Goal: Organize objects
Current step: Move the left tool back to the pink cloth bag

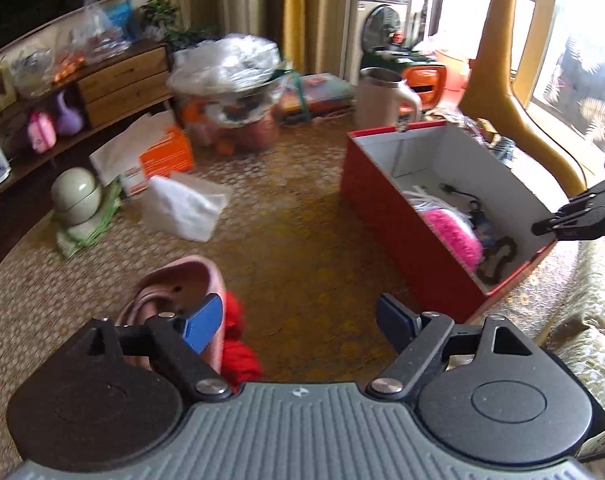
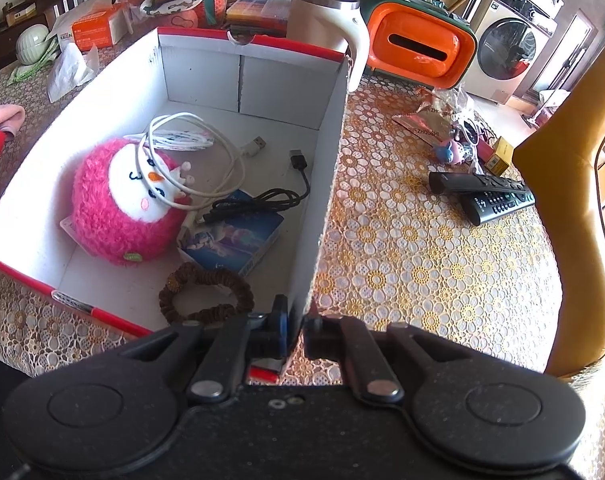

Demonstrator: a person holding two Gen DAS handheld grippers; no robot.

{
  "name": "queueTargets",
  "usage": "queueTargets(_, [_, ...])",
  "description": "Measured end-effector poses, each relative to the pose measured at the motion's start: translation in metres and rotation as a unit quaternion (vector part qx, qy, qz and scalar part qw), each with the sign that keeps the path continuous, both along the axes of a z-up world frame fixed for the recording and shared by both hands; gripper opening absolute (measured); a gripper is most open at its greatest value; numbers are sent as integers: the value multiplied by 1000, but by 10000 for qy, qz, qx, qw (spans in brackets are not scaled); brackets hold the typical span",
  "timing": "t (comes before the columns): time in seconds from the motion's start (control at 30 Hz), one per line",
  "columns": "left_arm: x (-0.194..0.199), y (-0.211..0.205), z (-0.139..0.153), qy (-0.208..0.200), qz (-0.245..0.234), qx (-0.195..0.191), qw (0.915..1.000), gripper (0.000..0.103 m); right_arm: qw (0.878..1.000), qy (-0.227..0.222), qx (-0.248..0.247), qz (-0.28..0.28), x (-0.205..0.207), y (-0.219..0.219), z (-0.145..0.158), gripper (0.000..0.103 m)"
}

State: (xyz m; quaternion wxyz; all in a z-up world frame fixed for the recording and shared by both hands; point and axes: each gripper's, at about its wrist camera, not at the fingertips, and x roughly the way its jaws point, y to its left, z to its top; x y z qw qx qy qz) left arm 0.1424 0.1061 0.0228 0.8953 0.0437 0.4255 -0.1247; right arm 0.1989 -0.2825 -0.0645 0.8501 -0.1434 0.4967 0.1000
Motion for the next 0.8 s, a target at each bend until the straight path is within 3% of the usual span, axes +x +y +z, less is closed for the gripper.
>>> queueTargets(0.13, [-3,28,-6,-8,288,157,9995,90,10000,13,-43,7,0,2,0,6])
queueTargets(0.23, [-3,48,-12,-44,549,197,9983,103,10000,19,-65,0,0,2,0,7])
queueTargets(0.47, [17,89,-42,252,1174,305,9923,103,9999,30,-112,-19,1,4,0,7])
queueTargets(0.8, [48,122,-91,740,1345,129,9881,103,9999,45,-144,-13,1,5,0,7])
